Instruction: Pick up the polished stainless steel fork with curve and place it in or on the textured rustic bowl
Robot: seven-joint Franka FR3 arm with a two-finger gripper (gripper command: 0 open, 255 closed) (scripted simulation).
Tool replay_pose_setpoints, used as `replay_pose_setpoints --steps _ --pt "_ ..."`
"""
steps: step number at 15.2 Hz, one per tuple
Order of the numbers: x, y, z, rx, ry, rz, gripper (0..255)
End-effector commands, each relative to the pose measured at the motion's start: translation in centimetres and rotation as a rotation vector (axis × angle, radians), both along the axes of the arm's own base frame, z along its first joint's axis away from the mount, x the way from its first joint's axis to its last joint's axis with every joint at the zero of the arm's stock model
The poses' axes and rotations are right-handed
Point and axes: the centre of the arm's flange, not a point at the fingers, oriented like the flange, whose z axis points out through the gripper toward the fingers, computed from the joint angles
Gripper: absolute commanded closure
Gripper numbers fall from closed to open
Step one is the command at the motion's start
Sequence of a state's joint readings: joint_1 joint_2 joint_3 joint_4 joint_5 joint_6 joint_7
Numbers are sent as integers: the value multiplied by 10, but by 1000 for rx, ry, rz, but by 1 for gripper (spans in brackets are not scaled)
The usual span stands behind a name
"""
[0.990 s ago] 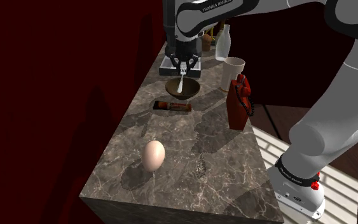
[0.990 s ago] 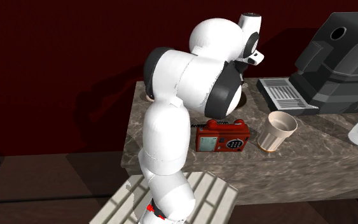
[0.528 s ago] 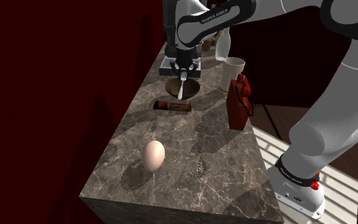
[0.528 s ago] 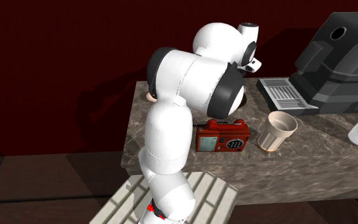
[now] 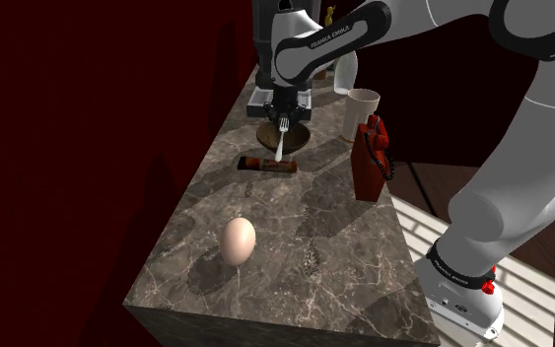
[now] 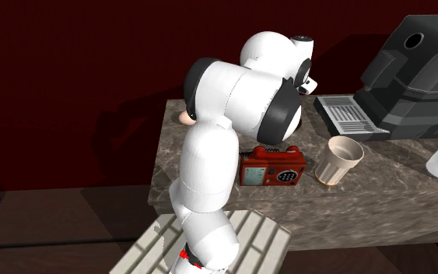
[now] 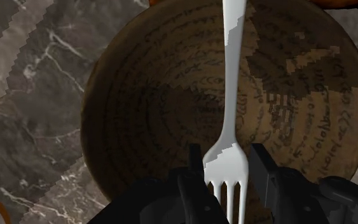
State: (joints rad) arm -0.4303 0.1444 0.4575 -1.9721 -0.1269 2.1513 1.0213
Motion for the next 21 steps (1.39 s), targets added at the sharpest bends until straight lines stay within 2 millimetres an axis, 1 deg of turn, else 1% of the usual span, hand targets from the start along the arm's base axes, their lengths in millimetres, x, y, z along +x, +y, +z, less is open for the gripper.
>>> replay_pose_setpoints --steps 1,4,5,10,13,14,21 --pt "0 0 0 0 0 0 255" --pt "0 0 0 0 0 0 255" --pt "0 0 0 0 0 0 0" --pt "0 0 0 0 0 0 0" --pt "-2 2 39 0 0 0 0" --pt "-3 2 50 0 0 0 0" --pt "-3 2 50 0 0 0 0"
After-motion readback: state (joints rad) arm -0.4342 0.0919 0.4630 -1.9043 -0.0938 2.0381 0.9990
